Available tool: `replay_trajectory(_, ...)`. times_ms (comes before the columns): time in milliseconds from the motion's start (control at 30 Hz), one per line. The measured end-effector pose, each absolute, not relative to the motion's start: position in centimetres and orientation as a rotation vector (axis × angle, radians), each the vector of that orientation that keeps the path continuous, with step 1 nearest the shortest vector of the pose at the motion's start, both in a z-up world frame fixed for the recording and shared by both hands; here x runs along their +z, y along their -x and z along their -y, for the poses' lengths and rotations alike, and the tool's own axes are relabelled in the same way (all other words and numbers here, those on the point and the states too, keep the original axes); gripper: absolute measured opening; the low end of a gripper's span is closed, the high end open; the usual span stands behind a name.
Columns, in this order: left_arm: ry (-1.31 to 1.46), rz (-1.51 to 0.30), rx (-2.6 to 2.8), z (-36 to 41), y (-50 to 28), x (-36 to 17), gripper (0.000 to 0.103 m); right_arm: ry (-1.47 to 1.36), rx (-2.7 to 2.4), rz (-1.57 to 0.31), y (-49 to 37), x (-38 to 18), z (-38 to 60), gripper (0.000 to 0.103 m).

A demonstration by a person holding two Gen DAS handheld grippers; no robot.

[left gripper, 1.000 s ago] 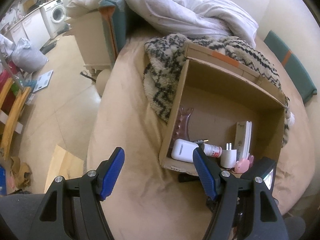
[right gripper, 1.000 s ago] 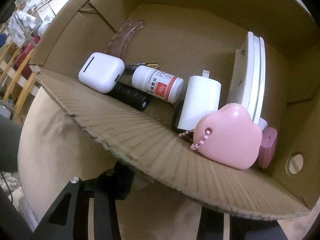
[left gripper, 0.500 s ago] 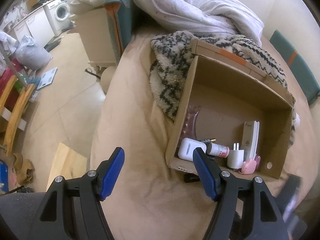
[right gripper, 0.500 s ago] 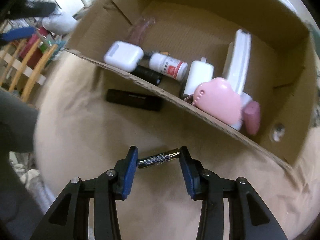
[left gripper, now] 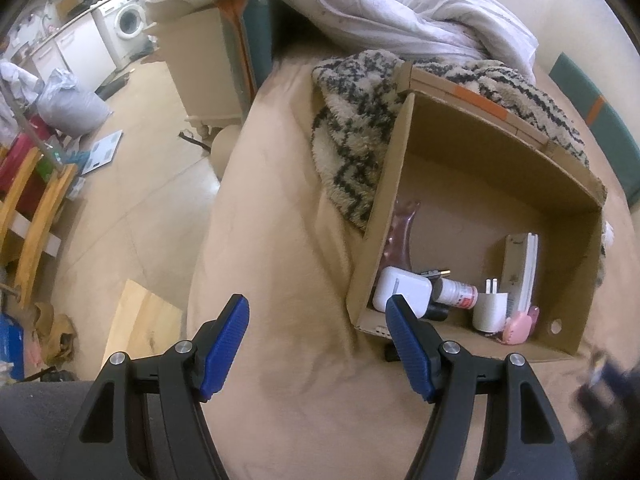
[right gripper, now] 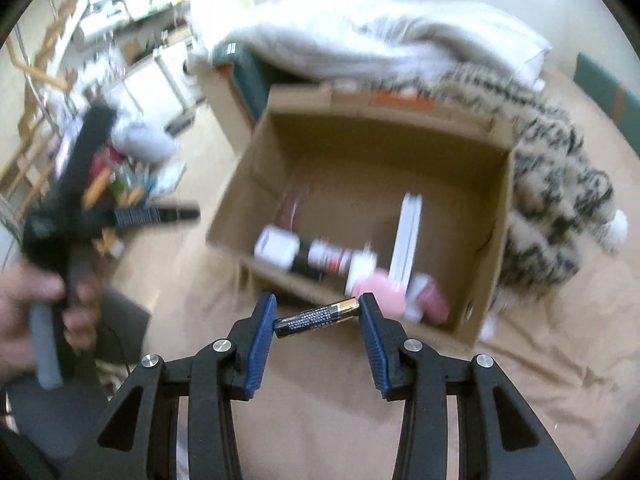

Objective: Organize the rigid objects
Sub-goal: 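Grasp the second AA battery with the right gripper, then grasp the black POP ROCK tube with the left gripper while the right gripper holds the battery over the box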

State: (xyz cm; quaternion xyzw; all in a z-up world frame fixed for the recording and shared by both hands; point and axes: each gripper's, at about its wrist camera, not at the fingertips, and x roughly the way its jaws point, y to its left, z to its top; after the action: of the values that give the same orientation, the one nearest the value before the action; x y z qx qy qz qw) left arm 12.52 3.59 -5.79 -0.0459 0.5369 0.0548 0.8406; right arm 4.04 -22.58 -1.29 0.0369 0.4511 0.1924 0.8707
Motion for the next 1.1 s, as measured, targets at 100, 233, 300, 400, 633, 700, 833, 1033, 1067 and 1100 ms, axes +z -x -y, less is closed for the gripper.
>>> replay_trajectory(100, 0.080, -1.133, 0.127, -3.4, -12.7, -6.1, 0.068, -0.126, 0.371, -0.863, -4.6, 0.0, 24.2, 0.045)
replay_trajectory(233, 0.047, -1.133, 0.125, -2.9, -12.7, -6.6, 0.068, -0.199, 0.340, -0.772, -5.1, 0.3, 26.1, 0.045)
replay_trajectory(300, 0.022, -1.131, 0.117, -2.5, -12.5, -6.9, 0.068, -0.242, 0.310, -0.783, -5.4, -0.6, 27.0, 0.045)
replay_trajectory(400, -0.015, -1.124, 0.097, -1.8, -12.3, -7.2, 0.068, -0.268, 0.288, -0.798, -5.8, -1.3, 27.5, 0.045)
replay_trajectory(633, -0.011, -1.193, 0.053, -0.3, -11.3, -9.4, 0.068, -0.302, 0.303, -0.812, -6.6, -1.9, 27.8, 0.045)
replay_trajectory(700, 0.012, -1.239, 0.043, 0.4, -10.9, -10.7, 0.068, -0.308, 0.308, -0.818, -7.1, -2.1, 27.7, 0.045)
replay_trajectory(833, 0.017, -1.295, 0.007, 2.8, -10.6, -13.4, 0.068, -0.325, 0.318, -0.837, -7.8, -2.5, 27.9, 0.045)
replay_trajectory(1033, 0.032, -1.296, -0.036, 6.3, -12.1, -15.7, 0.068, -0.349, 0.317, -0.868, -8.1, -3.1, 28.5, 0.045)
replay_trajectory(1067, 0.027, -1.290, -0.042, 6.9, -12.3, -16.0, 0.068, -0.352, 0.315, -0.871, -8.1, -3.1, 28.6, 0.045)
replay_trajectory(1100, 0.014, -1.289, -0.044, 7.5, -12.6, -16.4, 0.068, -0.355, 0.315, -0.872, -8.0, -3.1, 28.7, 0.045)
